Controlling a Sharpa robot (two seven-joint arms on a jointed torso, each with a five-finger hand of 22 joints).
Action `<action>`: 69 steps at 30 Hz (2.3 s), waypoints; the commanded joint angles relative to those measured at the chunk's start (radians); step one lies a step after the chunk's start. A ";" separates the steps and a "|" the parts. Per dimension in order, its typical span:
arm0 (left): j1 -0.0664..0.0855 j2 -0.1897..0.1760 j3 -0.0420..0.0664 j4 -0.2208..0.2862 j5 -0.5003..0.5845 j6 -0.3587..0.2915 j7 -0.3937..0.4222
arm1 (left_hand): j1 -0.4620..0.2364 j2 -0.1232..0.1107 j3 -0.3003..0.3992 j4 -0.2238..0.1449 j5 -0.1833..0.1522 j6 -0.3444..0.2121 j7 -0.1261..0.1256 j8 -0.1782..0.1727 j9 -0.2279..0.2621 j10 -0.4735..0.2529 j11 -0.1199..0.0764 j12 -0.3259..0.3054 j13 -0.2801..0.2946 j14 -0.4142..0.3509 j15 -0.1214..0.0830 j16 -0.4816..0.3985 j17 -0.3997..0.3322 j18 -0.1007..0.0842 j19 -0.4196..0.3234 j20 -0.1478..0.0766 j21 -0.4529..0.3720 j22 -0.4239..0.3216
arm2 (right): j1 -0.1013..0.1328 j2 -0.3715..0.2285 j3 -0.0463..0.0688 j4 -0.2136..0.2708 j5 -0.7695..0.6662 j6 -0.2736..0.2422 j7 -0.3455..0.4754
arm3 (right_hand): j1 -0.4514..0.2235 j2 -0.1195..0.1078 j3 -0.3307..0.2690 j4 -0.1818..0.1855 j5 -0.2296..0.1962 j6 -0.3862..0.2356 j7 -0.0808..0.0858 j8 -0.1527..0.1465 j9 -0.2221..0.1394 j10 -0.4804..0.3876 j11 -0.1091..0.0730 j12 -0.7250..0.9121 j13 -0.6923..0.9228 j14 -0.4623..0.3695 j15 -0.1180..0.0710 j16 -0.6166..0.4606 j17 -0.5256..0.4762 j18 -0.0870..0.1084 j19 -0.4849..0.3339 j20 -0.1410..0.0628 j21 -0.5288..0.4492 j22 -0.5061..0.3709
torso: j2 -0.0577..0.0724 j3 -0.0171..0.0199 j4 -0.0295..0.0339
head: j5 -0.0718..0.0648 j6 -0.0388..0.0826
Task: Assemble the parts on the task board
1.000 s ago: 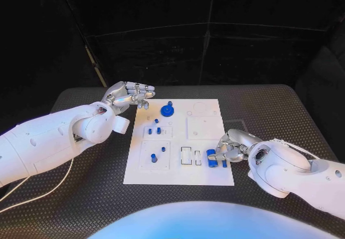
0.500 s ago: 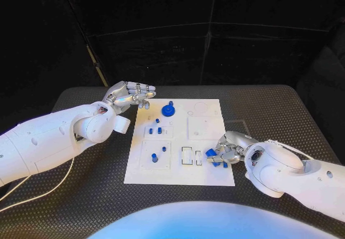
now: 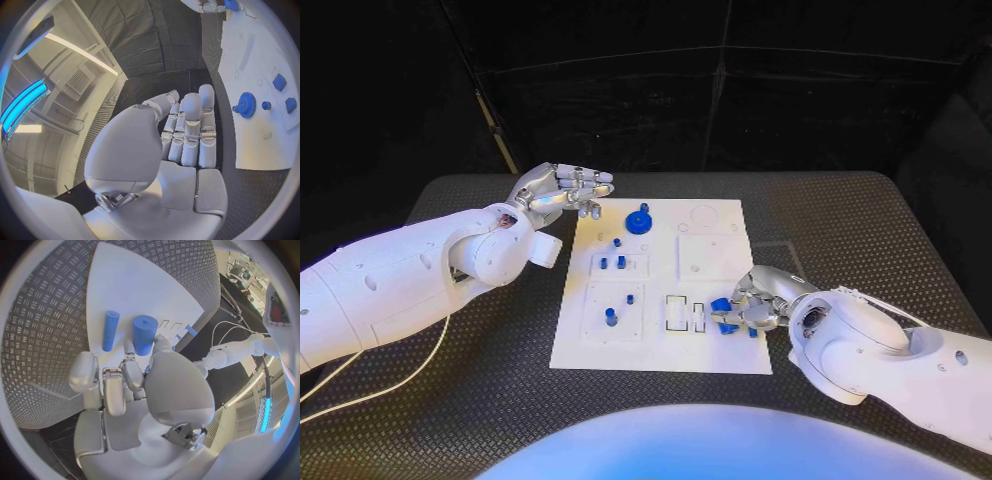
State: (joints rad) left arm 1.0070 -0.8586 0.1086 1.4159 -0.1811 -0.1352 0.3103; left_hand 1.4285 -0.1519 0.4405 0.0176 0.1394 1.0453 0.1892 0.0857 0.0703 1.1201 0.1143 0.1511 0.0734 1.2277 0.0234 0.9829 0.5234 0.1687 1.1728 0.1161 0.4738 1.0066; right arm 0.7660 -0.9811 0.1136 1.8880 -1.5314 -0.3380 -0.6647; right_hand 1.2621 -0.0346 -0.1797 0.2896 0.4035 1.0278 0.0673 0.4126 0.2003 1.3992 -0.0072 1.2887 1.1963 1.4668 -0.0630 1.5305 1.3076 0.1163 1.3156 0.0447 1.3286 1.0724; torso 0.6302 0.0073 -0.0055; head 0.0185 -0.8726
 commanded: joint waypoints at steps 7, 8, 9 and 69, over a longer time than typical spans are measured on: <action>0.001 0.002 0.001 0.001 0.004 0.012 0.003 | -0.004 0.003 -0.004 -0.003 0.006 -0.006 -0.001 -0.002 0.000 -0.009 0.001 0.005 -0.001 -0.006 0.000 -0.007 -0.001 0.012 -0.006 0.003 -0.006 0.001 | 0.002 0.005 0.001 0.047 0.026 -0.156 0.054 | 0.006 0.019 0.002 0.001 0.022 0.014 -0.004 0.008 0.013 0.013 -0.004 0.009 0.012 0.083 -0.010 0.008 0.152 -0.020 0.007 -0.004 0.009 0.007 | 0.000 -0.0014 0.0011 | 0.003 0.000; 0.001 0.002 0.001 0.001 0.004 0.013 0.003 | -0.004 0.003 -0.004 -0.003 0.006 -0.006 -0.001 -0.002 0.000 -0.009 0.001 0.005 -0.001 -0.006 0.000 -0.007 -0.001 0.012 -0.006 0.003 -0.006 0.001 | 0.002 0.012 0.001 0.046 0.032 -0.156 0.056 | 0.005 0.019 0.002 0.002 0.023 0.015 -0.004 0.008 0.014 0.013 -0.005 0.009 0.013 0.084 -0.011 0.008 0.152 -0.020 0.007 -0.005 0.009 0.007 | 0.001 -0.0012 0.0010 | 0.004 0.000; 0.001 0.002 0.001 0.001 0.004 0.013 0.003 | -0.004 0.003 -0.004 -0.003 0.006 -0.006 -0.001 -0.002 0.000 -0.009 0.001 0.005 -0.001 -0.006 0.000 -0.007 -0.001 0.012 -0.006 0.003 -0.006 0.001 | 0.002 0.019 0.001 0.044 0.037 -0.154 0.058 | 0.005 0.020 0.001 0.002 0.023 0.016 -0.004 0.008 0.014 0.013 -0.005 0.009 0.013 0.084 -0.011 0.008 0.152 -0.020 0.007 -0.005 0.009 0.007 | 0.001 -0.0011 0.0011 | 0.004 0.000; 0.001 0.002 0.001 0.002 0.004 0.015 0.000 | -0.009 0.004 -0.005 -0.002 0.006 -0.008 -0.001 -0.001 0.000 -0.012 0.001 0.007 -0.001 -0.008 0.000 -0.008 -0.004 0.012 -0.007 0.003 -0.007 0.001 | 0.002 0.111 0.002 -0.012 0.026 -0.100 0.071 | 0.031 -0.047 0.062 -0.084 -0.216 0.005 -0.004 0.008 0.087 0.012 -0.005 -0.042 0.028 0.085 -0.012 0.006 0.161 -0.020 0.002 -0.007 0.004 0.010 | 0.000 -0.0001 -0.0042 | 0.017 0.000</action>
State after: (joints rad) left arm 1.0071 -0.8565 0.1086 1.4166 -0.1811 -0.1295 0.3080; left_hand 1.4285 -0.1519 0.4405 0.0176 0.1394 1.0453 0.1891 0.0856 0.0704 1.1129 0.1143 0.1550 0.0734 1.2277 0.0234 0.9782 0.5200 0.1687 1.1695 0.1194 0.4697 1.0066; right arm 0.7666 -0.8668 0.1150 1.8692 -1.4769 -0.4161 -0.6165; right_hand 1.2843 -0.0811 -0.1167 0.2088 0.1841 1.0355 0.0652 0.4179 0.2863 1.4041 -0.0123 1.2456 1.2235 1.4666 -0.0697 1.5343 1.3080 0.1164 1.3190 0.0413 1.3320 1.0809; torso 0.6308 0.0068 -0.0075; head 0.0359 -0.8726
